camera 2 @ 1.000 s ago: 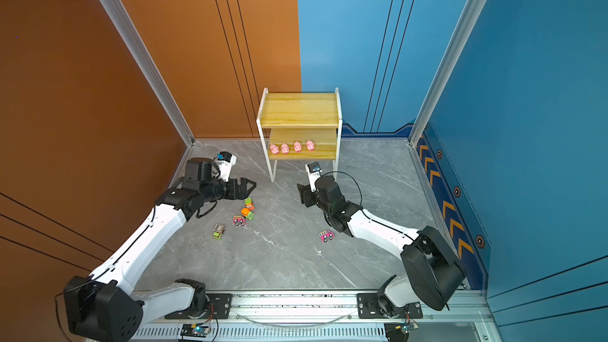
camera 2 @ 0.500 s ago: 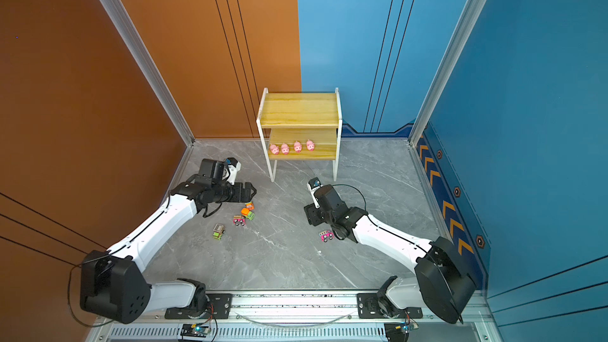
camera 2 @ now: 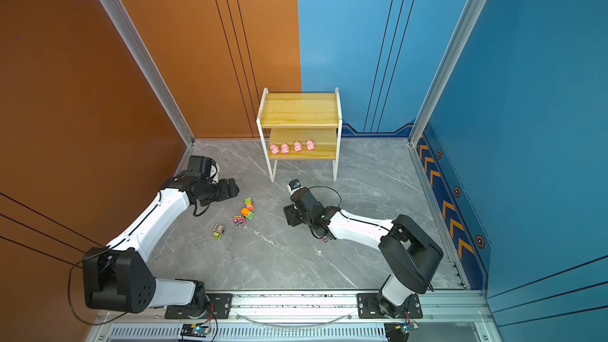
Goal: Place and organize the plastic toys onto the shelf
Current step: 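Move the right gripper over the green-and-orange dump truck on the floor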
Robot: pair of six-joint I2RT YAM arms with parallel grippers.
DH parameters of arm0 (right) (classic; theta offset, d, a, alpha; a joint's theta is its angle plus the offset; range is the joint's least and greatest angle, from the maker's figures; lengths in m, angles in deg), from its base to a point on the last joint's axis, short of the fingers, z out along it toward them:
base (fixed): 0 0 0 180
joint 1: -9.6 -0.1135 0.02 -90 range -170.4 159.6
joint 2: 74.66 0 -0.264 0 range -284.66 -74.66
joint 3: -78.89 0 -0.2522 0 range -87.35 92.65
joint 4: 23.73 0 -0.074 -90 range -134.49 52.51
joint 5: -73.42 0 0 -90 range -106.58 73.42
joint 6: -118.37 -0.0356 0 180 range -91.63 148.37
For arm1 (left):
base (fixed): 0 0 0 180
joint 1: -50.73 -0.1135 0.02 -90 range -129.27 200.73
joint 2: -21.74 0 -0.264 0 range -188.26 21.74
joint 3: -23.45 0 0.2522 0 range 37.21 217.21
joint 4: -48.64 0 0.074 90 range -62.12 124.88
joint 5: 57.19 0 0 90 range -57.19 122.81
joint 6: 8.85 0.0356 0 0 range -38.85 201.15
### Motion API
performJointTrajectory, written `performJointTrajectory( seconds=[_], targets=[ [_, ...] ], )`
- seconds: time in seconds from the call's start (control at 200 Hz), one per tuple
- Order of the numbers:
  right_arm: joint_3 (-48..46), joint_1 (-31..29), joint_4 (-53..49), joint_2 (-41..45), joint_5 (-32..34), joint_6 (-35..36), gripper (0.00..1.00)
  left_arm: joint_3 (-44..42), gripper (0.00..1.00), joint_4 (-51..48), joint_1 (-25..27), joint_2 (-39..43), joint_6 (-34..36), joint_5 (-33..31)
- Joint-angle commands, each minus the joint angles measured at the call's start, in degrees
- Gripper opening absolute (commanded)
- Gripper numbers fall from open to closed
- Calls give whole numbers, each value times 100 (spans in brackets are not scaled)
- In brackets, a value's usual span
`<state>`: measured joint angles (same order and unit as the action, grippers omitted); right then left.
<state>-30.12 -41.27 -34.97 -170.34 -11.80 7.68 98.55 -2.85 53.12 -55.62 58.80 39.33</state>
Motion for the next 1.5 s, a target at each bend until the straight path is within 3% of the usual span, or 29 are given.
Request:
performJointTrajectory(
  seconds=[0.0,0.345,0.475,0.851,1.497],
  targets=[
    [858,-307,-161,-673,359,-142,65,-276,93,-79,-263,220,-416,577],
    [2902,-729,-816,-2251,774,-199,64,-1429,93,1452,-1549,492,-1283,2084],
    [3634,-739,-1104,-2842,770,-173,63,-1571,93,1766,-1817,614,-1568,2180],
    [4990,-712,-1831,-3815,723,-287,59,-1748,92,2014,-1940,697,-1775,2353],
    [5395,-557,-1818,-4406,375,-471,45,-1777,93,2154,-1936,657,-1817,2461]
  ],
)
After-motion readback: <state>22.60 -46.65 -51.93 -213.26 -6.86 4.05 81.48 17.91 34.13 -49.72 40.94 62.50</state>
